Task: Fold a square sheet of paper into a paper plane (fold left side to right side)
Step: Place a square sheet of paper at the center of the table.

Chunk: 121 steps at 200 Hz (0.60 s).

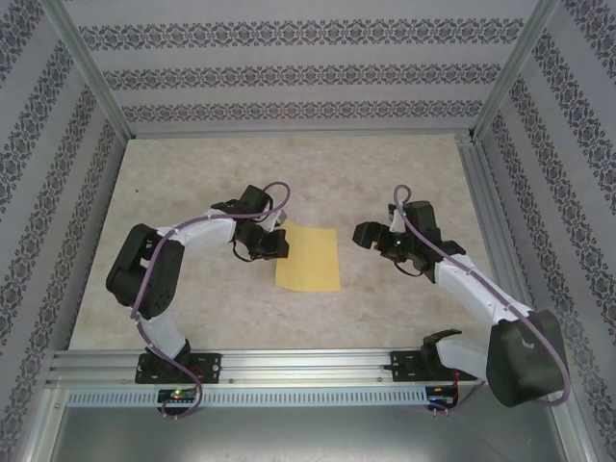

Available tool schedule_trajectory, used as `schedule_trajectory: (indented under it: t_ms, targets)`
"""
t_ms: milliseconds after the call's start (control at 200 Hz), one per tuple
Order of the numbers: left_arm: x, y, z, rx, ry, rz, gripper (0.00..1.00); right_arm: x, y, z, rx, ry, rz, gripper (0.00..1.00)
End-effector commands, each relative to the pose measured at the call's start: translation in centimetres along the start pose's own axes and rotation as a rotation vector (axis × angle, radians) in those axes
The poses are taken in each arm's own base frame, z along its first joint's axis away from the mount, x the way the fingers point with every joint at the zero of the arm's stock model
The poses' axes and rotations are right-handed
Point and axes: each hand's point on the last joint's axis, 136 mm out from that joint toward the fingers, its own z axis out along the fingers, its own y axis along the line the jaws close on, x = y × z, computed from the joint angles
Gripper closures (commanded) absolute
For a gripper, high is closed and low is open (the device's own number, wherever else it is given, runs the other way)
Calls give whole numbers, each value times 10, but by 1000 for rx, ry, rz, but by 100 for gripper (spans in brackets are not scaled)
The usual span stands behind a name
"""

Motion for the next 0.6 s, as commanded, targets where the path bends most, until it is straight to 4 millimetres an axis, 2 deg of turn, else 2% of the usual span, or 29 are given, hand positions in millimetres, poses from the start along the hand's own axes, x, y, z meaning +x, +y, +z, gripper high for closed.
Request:
schedule_trajectory:
  t_ms: [0,145,285,440,599]
  targets:
    - [-1,-3,1,-9,9,40,100,-13,27,20,-83,-53,41,19]
    - [-9,-16,-4,32,-9,51,90,-4,51,58,-140,6,58,19]
    - [-13,-32,-7,108,-20,52,74,5,57,89,-173,42,104,22]
    - [-17,-46,-12,174,-33,53,65,10,54,104,-179,63,129,23]
    - [-21,-61,-19,227,-51,61,61,14,47,108,-162,75,133,23]
